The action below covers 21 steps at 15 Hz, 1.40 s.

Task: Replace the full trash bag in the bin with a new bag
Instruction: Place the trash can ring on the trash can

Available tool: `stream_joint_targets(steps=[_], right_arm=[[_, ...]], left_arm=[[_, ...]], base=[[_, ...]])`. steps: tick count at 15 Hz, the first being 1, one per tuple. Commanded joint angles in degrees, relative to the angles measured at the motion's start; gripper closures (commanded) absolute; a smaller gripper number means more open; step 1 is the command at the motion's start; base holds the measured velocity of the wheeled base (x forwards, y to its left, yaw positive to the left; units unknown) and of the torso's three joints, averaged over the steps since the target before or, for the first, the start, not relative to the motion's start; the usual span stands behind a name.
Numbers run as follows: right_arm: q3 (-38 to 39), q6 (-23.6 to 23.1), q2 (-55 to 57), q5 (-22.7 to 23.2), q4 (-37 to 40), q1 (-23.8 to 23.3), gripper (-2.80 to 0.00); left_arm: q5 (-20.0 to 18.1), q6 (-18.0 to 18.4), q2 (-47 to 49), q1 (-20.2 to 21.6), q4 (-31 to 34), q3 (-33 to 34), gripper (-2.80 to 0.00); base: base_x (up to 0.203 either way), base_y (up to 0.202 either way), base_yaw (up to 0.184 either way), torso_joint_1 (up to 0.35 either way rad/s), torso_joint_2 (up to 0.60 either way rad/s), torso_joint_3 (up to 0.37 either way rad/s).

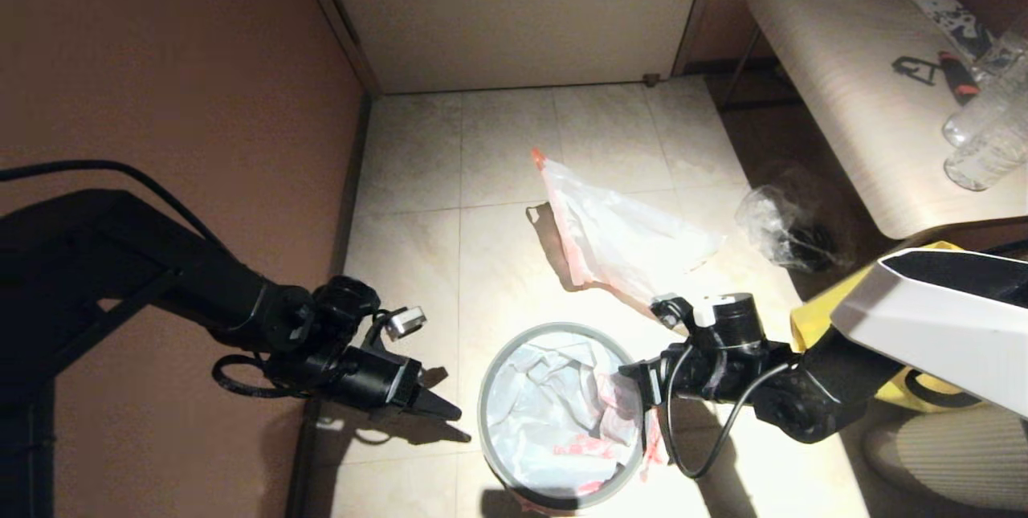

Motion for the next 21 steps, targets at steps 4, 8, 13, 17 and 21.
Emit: stream_joint_targets(steps=[4, 8, 13, 17, 21], right_arm=[[0.3, -1.6, 0.2, 3.0, -0.3, -1.3, 0.00], [-0.2, -1.9, 0.7, 4.3, -0.3, -2.0, 0.00], [-0.8, -4.4, 2.7, 4.6, -0.3, -2.2, 0.00], [-1.4, -4.4, 3.2, 4.5, -0.3, -2.6, 0.00], [-2.7, -4.4, 5.2, 4.4, -0.4, -3.2, 0.00]], left_arm=[[6.4, 0.1, 7.1, -4.1, 0.3, -5.0, 0.00], [9.5, -0.2, 10.4, -5.5, 2.0, -10.4, 0.00], [11.9, -0.8, 12.8, -5.6, 5.4, -14.5, 0.00], [15.1, -1.9, 14.1, -5.8, 5.6, -15.5, 0.00], [16.4, -2.0, 14.3, -6.1, 5.5, -15.6, 0.00]], base=[[0.000, 0.000, 0.000, 0.000, 0.00, 0.000], [0.000, 0.000, 0.000, 0.000, 0.00, 0.000], [0.000, 0.000, 0.000, 0.000, 0.00, 0.000], [0.000, 0.000, 0.000, 0.000, 0.00, 0.000], [0.000, 0.000, 0.000, 0.000, 0.00, 0.000]])
